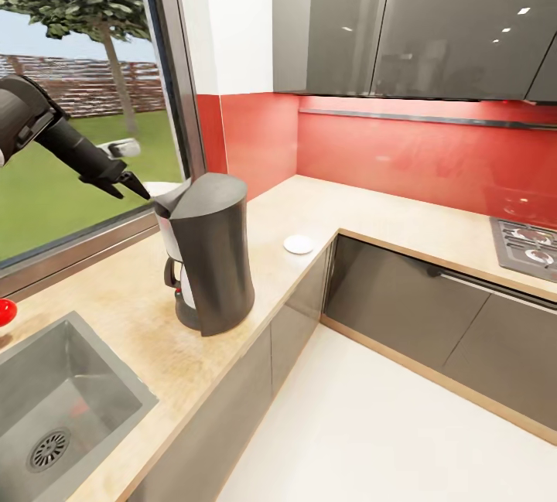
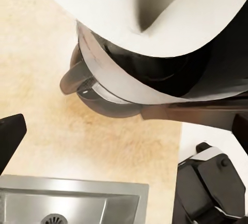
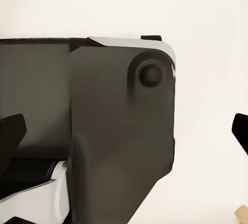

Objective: Set up a coffee station on the kitchen countertop: keep the coffee maker on the countertop, move the bottle of coffee from the kitchen shelf to the counter next to the coffee maker, place a paper coffee filter on top of the coffee maker, put the saucer next to the coffee maker with the coffee cup on the saucer, and place the electric kettle next to the coffee maker.

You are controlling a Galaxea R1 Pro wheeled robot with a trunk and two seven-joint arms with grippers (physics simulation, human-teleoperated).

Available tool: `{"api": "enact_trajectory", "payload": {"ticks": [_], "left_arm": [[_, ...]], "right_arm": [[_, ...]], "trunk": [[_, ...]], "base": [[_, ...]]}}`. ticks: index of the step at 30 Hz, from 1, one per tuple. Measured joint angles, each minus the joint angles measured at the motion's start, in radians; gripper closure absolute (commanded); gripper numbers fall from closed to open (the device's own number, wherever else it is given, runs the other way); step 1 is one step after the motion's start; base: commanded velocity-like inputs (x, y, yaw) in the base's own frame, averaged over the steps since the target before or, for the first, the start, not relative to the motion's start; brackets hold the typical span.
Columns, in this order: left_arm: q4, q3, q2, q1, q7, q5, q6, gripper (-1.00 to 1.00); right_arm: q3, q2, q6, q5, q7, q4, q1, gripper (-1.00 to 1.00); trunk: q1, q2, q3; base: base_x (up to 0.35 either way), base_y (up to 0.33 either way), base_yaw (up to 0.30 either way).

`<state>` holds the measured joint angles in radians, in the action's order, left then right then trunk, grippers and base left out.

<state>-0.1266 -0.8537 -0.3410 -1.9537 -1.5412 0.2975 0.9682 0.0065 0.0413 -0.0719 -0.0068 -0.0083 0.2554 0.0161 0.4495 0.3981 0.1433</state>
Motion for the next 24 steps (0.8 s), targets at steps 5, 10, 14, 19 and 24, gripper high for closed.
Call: {"api": "enact_trajectory", "payload": {"ticks": [5,10,14,19,24], "left_arm": [[0.000,0.000,-0.028,-0.007,0.003,-0.001,0.000,-1.00],[-0.008,0.027,-0.067,-0.016,0.006,-0.016,0.000,-1.00],[-0.072,0.144,-0.125,-0.013,0.029,-0.030,-0.001,-1.00],[-0.110,0.228,-0.164,-0.004,0.109,-0.034,-0.002,-1.00],[-0.115,0.242,-0.185,-0.001,0.128,-0.036,-0.003,-1.00]], "right_arm": [[-0.001,0.000,0.000,0.000,0.000,0.002,0.000,-1.00],[-0.001,0.000,0.000,0.000,0.000,0.002,0.000,-1.00],[-0.001,0.000,0.000,0.000,0.000,0.002,0.000,-1.00],[-0.001,0.000,0.000,0.000,0.000,0.002,0.000,-1.00],[-0.001,0.000,0.000,0.000,0.000,0.002,0.000,-1.00]], "trunk": [[0.000,0.000,0.000],[0.000,0.000,0.000],[0.000,0.000,0.000],[0.000,0.000,0.000],[0.000,0.000,0.000]], "base": [[0.000,0.000,0.000],[0.000,0.000,0.003],[0.000,0.000,0.122],[0.000,0.000,0.250],[0.000,0.000,0.274]]}}
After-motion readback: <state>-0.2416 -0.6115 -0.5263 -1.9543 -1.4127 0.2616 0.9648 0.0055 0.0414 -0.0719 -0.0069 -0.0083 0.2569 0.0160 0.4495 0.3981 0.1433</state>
